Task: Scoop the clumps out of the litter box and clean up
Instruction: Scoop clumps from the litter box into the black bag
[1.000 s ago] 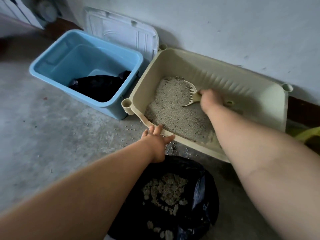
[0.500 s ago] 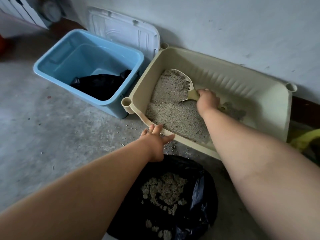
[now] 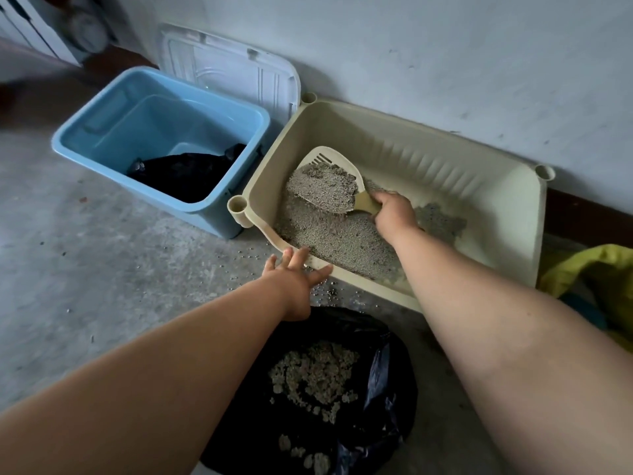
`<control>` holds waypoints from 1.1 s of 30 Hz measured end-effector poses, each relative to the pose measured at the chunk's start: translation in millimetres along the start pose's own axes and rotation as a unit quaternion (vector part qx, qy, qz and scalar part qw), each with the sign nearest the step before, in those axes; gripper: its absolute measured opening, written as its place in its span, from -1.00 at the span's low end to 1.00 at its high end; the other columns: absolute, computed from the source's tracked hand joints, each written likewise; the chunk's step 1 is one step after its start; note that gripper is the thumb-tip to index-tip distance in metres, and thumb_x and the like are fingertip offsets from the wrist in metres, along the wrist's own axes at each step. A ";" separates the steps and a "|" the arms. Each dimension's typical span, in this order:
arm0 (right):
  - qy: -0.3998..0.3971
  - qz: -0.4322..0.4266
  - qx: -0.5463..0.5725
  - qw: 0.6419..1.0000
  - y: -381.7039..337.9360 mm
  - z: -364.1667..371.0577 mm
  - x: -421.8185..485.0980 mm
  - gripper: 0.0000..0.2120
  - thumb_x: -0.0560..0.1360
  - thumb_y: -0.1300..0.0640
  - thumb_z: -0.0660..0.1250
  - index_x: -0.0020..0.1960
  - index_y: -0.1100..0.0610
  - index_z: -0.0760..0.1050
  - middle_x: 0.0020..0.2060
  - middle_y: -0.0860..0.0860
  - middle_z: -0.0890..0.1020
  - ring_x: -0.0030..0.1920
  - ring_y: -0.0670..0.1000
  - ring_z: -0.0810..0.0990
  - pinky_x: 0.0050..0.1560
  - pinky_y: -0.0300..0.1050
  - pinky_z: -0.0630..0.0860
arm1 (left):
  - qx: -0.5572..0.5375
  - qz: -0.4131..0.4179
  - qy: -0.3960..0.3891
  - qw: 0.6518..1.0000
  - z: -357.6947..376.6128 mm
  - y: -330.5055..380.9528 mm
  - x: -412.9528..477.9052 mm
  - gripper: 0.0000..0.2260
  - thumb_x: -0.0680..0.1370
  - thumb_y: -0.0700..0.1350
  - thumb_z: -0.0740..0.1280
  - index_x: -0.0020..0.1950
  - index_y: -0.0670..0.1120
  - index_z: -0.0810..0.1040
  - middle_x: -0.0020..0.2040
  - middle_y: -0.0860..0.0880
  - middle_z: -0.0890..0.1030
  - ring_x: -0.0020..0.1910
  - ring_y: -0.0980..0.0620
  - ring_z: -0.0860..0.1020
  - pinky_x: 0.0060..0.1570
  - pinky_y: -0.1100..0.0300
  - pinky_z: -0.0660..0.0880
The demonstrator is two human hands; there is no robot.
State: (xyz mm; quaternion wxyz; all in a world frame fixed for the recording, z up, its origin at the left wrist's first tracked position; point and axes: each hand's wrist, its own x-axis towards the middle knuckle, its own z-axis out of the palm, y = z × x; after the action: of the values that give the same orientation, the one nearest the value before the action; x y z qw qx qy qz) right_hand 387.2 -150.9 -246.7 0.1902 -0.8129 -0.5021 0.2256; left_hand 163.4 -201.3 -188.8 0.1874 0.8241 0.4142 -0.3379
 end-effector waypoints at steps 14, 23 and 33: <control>0.001 0.009 -0.034 0.999 23.2 -14.9 -22.8 -0.53 0.46 0.40 0.26 0.31 0.10 0.50 0.24 0.13 0.53 0.23 0.17 0.47 0.29 -0.02 0.37 | -0.007 0.003 0.041 0.999 6.1 -8.2 -2.8 -0.25 0.53 -0.04 0.26 0.56 0.15 -0.15 0.57 -0.03 -0.25 0.56 -0.08 -0.20 0.47 -0.21 -0.19; 0.016 0.041 -0.076 0.996 26.3 -26.4 -41.6 -0.52 0.50 0.41 0.19 0.34 0.05 0.46 0.37 0.06 0.44 0.35 0.15 0.40 0.41 0.01 0.27 | -0.023 0.026 0.054 0.998 3.3 -15.0 -7.9 -0.27 0.53 -0.05 0.26 0.57 0.10 -0.11 0.58 -0.01 -0.20 0.56 -0.04 -0.18 0.48 -0.21 -0.15; 0.015 0.074 -0.127 0.989 22.8 -37.2 -62.8 -0.56 0.47 0.41 0.19 0.19 0.03 0.57 0.15 0.07 0.60 0.07 0.13 0.55 0.14 -0.02 0.48 | -0.037 0.040 0.061 0.997 1.2 -19.6 -15.3 -0.29 0.53 -0.02 0.26 0.57 0.10 -0.08 0.58 0.06 -0.15 0.56 -0.01 -0.16 0.48 -0.21 -0.12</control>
State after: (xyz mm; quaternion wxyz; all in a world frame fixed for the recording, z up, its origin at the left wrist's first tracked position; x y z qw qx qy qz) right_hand 399.8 -220.3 -217.2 0.0753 -0.8688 -0.4621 0.1614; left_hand 140.5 -199.1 -179.3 0.2054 0.8517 0.4032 -0.2641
